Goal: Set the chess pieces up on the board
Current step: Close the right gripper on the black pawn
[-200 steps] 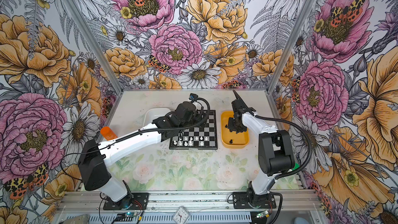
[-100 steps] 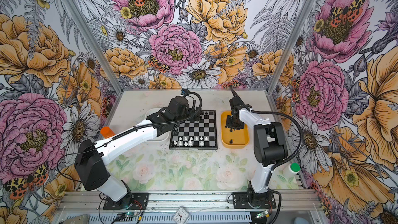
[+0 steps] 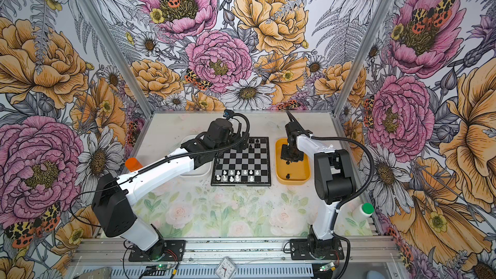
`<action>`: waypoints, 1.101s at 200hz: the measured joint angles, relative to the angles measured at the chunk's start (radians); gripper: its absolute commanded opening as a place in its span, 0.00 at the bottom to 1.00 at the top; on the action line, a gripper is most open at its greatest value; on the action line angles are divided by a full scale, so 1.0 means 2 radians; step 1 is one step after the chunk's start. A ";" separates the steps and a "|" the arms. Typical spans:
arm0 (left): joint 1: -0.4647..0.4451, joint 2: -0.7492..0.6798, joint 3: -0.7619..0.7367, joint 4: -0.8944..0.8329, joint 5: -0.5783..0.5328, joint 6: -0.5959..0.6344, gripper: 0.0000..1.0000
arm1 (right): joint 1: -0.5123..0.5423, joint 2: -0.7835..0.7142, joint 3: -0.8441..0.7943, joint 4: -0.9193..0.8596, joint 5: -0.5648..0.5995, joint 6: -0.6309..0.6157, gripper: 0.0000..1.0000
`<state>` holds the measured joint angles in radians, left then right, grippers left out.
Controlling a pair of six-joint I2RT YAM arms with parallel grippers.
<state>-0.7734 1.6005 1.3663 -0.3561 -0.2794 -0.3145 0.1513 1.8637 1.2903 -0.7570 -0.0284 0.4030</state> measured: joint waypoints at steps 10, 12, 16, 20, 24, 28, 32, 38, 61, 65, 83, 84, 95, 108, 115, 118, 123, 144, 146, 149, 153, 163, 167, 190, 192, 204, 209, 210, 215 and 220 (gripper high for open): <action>0.000 -0.002 -0.002 0.000 0.000 0.000 0.99 | 0.000 0.002 0.001 0.000 0.000 0.000 0.24; 0.000 -0.002 -0.002 -0.001 0.000 0.000 0.99 | 0.000 0.002 0.001 0.000 0.000 0.000 0.24; 0.000 -0.002 -0.003 -0.001 0.000 0.000 0.99 | 0.000 0.003 0.001 0.000 0.000 0.000 0.24; 0.000 -0.002 -0.003 -0.001 0.000 0.000 0.99 | 0.000 0.004 0.001 0.000 0.000 0.000 0.23; 0.000 -0.003 -0.004 -0.001 0.000 0.000 0.99 | 0.000 0.005 0.002 0.000 0.000 0.000 0.23; 0.000 -0.003 -0.004 -0.002 0.000 0.000 0.99 | 0.000 0.005 0.002 0.000 0.000 0.000 0.23; 0.000 -0.003 -0.005 -0.002 0.000 0.000 0.99 | 0.000 0.006 0.002 0.000 0.000 0.000 0.23; 0.000 -0.005 -0.007 -0.002 0.000 0.000 0.99 | 0.000 0.007 0.002 0.000 0.000 0.000 0.22; 0.002 -0.008 -0.010 -0.004 0.000 0.000 0.99 | 0.000 0.009 0.002 0.000 0.000 0.000 0.21; 0.002 -0.008 -0.010 -0.003 0.000 0.000 0.99 | 0.000 0.009 0.002 0.000 0.000 0.000 0.21; 0.002 -0.010 -0.010 -0.004 0.000 0.000 0.99 | 0.000 0.009 0.002 0.000 0.000 0.000 0.20; 0.002 -0.010 -0.010 -0.004 0.000 0.000 0.99 | 0.000 0.009 0.002 0.000 0.000 0.000 0.20; 0.002 -0.012 -0.012 -0.003 0.000 0.000 0.99 | 0.000 0.009 0.002 0.000 0.000 0.000 0.19; 0.002 -0.014 -0.014 -0.003 0.000 0.000 0.99 | 0.000 0.009 0.003 0.000 0.000 0.000 0.19; 0.002 -0.015 -0.015 -0.003 0.000 0.000 0.99 | 0.000 0.009 0.003 0.000 0.000 0.000 0.19; 0.002 -0.016 -0.015 -0.004 0.000 0.000 0.99 | 0.000 0.009 0.003 0.000 0.000 0.000 0.19; 0.002 -0.016 -0.015 -0.004 0.000 0.000 0.99 | 0.000 0.009 0.003 0.000 0.000 0.000 0.18; 0.002 -0.018 -0.016 -0.003 0.000 0.000 0.99 | 0.000 0.011 0.004 0.000 0.000 0.000 0.17; 0.002 -0.018 -0.016 -0.003 0.000 0.000 0.99 | 0.000 0.012 0.004 0.000 0.000 0.000 0.17; 0.002 -0.018 -0.016 -0.003 0.000 0.000 0.99 | 0.000 0.012 0.005 0.000 0.000 0.000 0.17; 0.002 -0.018 -0.016 -0.004 0.000 0.000 0.99 | 0.000 0.013 0.005 0.000 0.000 0.000 0.17; 0.002 -0.018 -0.016 -0.003 0.000 0.000 0.99 | 0.000 0.013 0.005 0.000 0.000 0.000 0.17; 0.003 -0.018 -0.017 -0.003 0.000 0.000 0.99 | 0.000 0.013 0.005 0.000 0.000 0.000 0.17; 0.003 -0.019 -0.019 -0.004 0.000 0.000 0.99 | 0.000 0.013 0.005 0.000 0.000 0.000 0.17; 0.003 -0.020 -0.019 -0.004 0.000 0.000 0.99 | 0.000 0.013 0.005 0.000 0.000 0.000 0.17; 0.003 -0.021 -0.019 -0.004 0.000 0.000 0.99 | 0.000 0.013 0.005 0.000 0.000 0.000 0.16; 0.003 -0.022 -0.019 -0.004 0.000 0.000 0.99 | 0.000 0.013 0.005 0.000 0.000 0.000 0.15; 0.003 -0.022 -0.019 -0.004 0.000 0.000 0.99 | 0.000 0.013 0.005 0.000 0.000 0.000 0.15; 0.003 -0.023 -0.019 -0.003 0.000 0.000 0.99 | 0.001 0.013 0.005 0.000 0.000 0.000 0.14; 0.003 -0.023 -0.019 -0.004 0.000 0.000 0.99 | 0.001 0.013 0.005 0.000 0.001 0.000 0.14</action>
<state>-0.7681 1.5536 1.3293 -0.3634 -0.2794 -0.3149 0.1532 1.8900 1.2995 -0.7574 -0.0273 0.4034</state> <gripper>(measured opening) 0.989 0.153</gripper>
